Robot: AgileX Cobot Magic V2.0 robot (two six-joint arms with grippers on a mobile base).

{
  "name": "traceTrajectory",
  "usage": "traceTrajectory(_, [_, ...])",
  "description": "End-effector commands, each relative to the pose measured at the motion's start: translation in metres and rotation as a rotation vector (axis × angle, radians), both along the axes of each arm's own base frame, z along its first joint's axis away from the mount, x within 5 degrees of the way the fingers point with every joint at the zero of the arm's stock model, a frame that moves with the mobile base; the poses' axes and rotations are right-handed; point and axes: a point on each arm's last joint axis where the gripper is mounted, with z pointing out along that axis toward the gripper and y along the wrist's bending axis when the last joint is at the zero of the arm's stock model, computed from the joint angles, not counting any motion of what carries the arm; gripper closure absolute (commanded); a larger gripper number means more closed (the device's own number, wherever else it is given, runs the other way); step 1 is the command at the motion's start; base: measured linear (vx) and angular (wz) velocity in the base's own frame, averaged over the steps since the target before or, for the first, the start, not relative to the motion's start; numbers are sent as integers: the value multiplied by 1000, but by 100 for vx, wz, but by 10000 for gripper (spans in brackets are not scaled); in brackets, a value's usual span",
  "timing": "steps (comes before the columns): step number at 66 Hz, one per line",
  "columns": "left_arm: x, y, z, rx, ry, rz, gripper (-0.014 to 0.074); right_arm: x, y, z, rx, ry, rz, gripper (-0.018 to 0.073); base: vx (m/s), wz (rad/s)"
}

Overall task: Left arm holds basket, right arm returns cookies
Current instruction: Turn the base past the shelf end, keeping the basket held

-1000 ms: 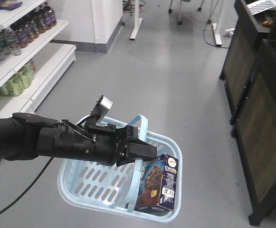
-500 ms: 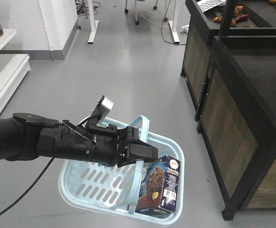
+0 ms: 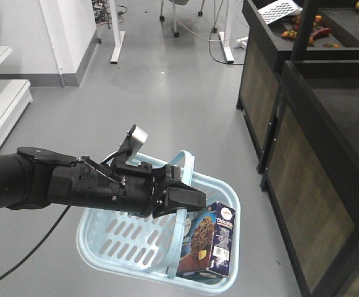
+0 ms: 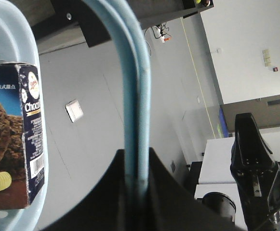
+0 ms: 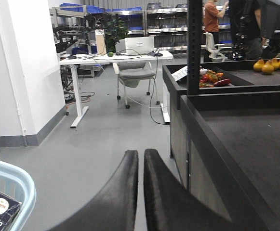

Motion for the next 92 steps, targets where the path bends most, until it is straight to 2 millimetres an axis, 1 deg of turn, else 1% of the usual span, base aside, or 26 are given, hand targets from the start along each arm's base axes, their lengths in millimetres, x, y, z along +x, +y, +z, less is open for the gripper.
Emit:
traceTrajectory(1, [-5,-3,34,-127,-50,-14,599,0,0,1,-8,-65,-2,562,35,14])
traceTrajectory(92, [-5,-3,34,-127,-50,-14,599,0,0,1,-8,-65,-2,562,36,5])
